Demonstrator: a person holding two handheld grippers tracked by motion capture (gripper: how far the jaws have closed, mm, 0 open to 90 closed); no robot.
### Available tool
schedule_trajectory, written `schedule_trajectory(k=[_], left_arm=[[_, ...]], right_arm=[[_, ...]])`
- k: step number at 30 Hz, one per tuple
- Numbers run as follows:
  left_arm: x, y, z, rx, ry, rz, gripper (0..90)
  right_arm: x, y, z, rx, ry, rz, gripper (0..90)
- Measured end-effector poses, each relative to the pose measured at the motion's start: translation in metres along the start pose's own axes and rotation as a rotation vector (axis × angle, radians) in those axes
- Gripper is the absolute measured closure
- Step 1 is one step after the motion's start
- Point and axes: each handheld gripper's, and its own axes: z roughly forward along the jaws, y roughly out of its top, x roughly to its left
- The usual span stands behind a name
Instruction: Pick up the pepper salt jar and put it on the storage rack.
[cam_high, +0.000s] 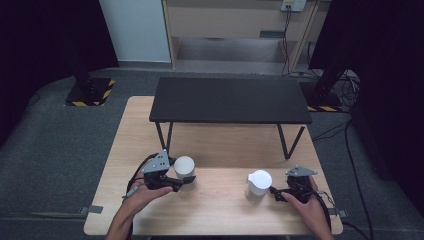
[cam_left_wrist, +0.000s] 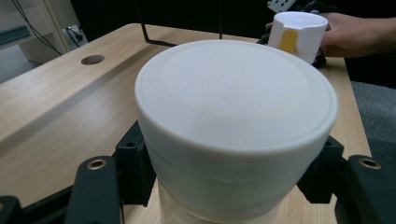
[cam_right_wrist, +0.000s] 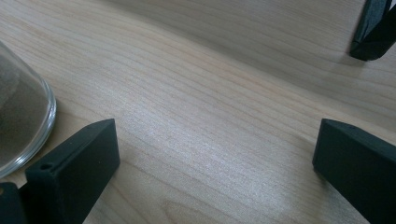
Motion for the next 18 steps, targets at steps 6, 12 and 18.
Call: schedule_trajectory(k=[6, 12, 18], left_arm=[[0.005, 0.011, -0.001, -0.007, -0.03, 0.022, 33.4], [0.01, 0.024, -0.001, -0.001, -0.063, 0.047, 33.4], [0.013, 0.035, 0.0, 0.01, -0.096, 0.068, 33.4]], right_arm=[[0.0, 0.0, 0.0, 0.0, 0.0, 0.0, 1.2], [0.0, 0.0, 0.0, 0.0, 0.0, 0.0, 1.2], [0.0, 0.0, 0.0, 0.0, 0.0, 0.0, 1.2]])
